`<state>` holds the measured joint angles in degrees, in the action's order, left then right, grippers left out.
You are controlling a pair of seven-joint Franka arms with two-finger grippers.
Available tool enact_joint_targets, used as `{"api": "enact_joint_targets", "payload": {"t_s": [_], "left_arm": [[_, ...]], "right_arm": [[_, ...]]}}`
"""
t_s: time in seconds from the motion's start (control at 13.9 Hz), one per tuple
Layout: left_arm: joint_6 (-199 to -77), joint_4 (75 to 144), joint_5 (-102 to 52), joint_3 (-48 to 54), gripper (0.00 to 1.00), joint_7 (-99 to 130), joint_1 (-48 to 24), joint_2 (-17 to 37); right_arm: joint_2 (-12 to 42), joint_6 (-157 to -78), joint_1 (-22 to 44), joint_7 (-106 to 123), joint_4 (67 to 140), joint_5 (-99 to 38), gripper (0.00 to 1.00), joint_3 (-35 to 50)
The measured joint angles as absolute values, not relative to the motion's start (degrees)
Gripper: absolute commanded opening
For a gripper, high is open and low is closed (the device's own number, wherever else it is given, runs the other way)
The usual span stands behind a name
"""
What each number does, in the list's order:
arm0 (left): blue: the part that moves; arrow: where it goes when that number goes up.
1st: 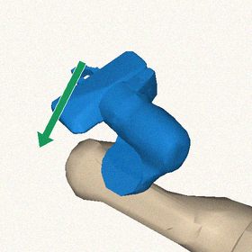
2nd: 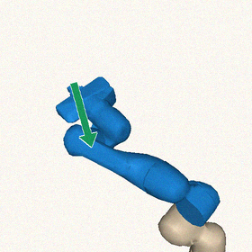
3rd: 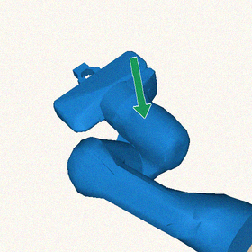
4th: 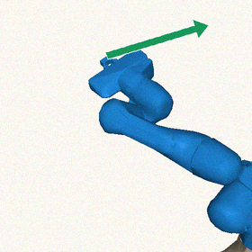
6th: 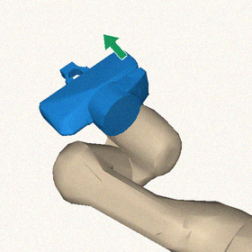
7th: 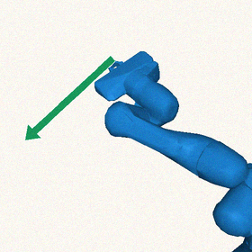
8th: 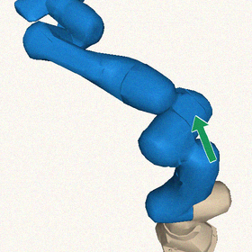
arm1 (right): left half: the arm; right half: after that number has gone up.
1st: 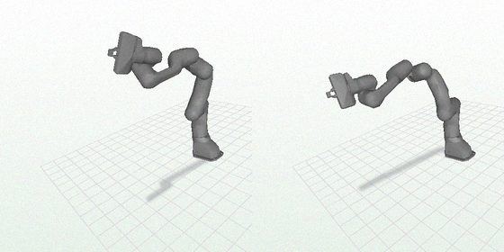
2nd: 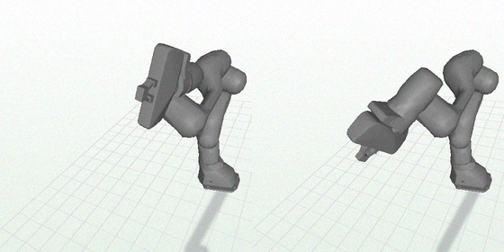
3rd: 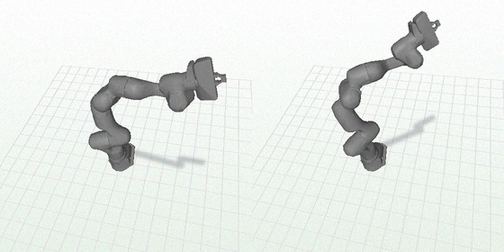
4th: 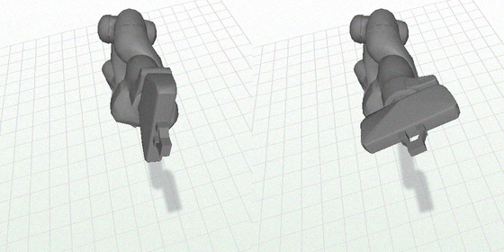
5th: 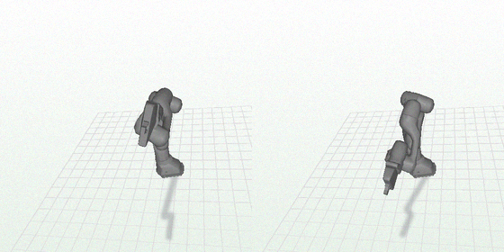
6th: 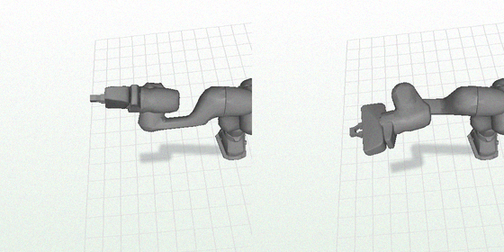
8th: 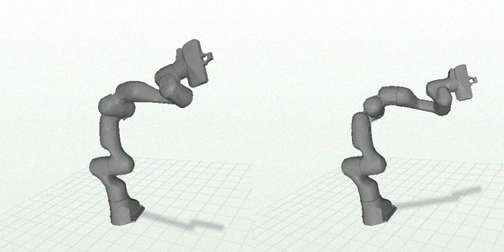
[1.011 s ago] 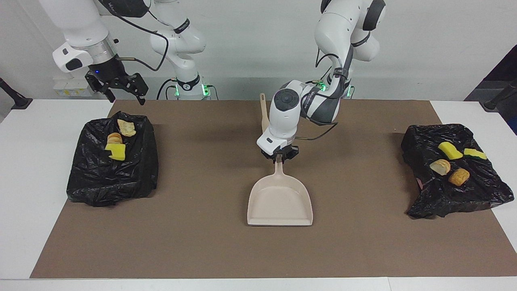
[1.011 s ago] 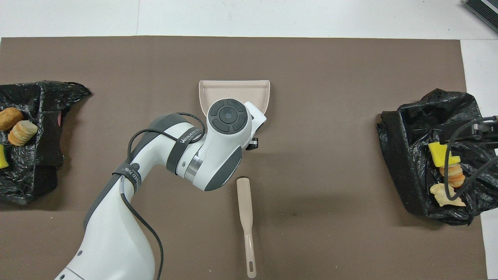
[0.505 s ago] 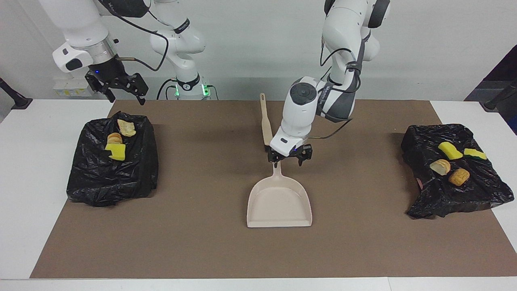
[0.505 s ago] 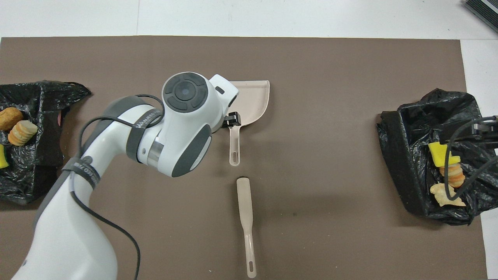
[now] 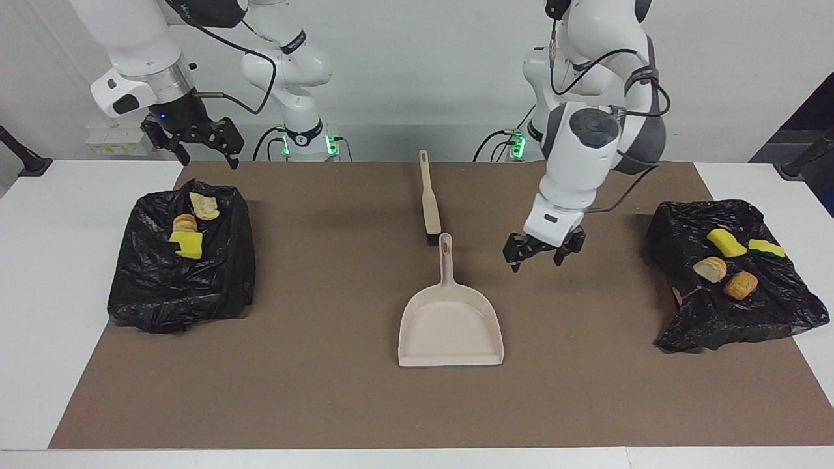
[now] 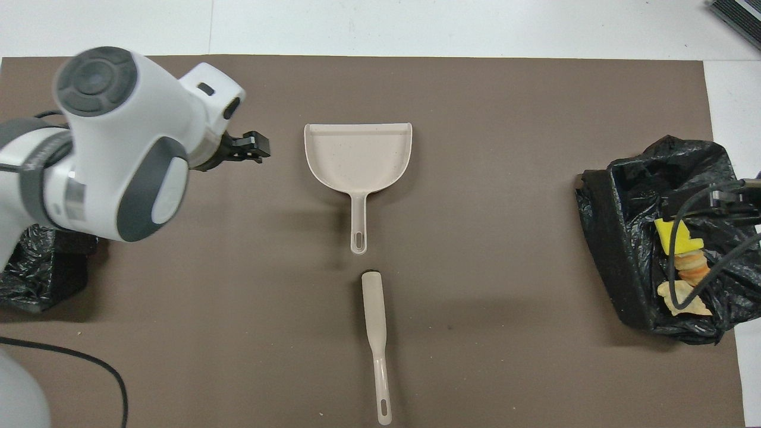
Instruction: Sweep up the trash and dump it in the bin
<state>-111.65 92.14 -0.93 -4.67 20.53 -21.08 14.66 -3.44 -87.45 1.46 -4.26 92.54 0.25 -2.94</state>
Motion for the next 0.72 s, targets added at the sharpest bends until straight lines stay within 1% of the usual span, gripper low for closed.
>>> {"api": "enact_joint_targets", "payload": {"t_s": [0.36, 0.58, 0.72], "left_arm": [[-107.9, 92.1, -1.2, -4.8, 1.00, 6.0, -10.9, 11.4], [-104.9, 92.1, -1.2, -4.8, 1.00, 1.3, -8.3, 9.2], [-101.2, 92.1, -1.2, -4.8, 1.00, -0.6, -7.7, 6.7]], "right_arm": [[-3.4, -87.4, 1.4, -4.3, 92.6, 0.3, 1.00, -2.9], [-3.4, -87.4, 1.4, -4.3, 92.6, 0.3, 1.00, -2.9], [-3.4, -87.4, 1.4, -4.3, 92.6, 0.3, 1.00, -2.9]]}}
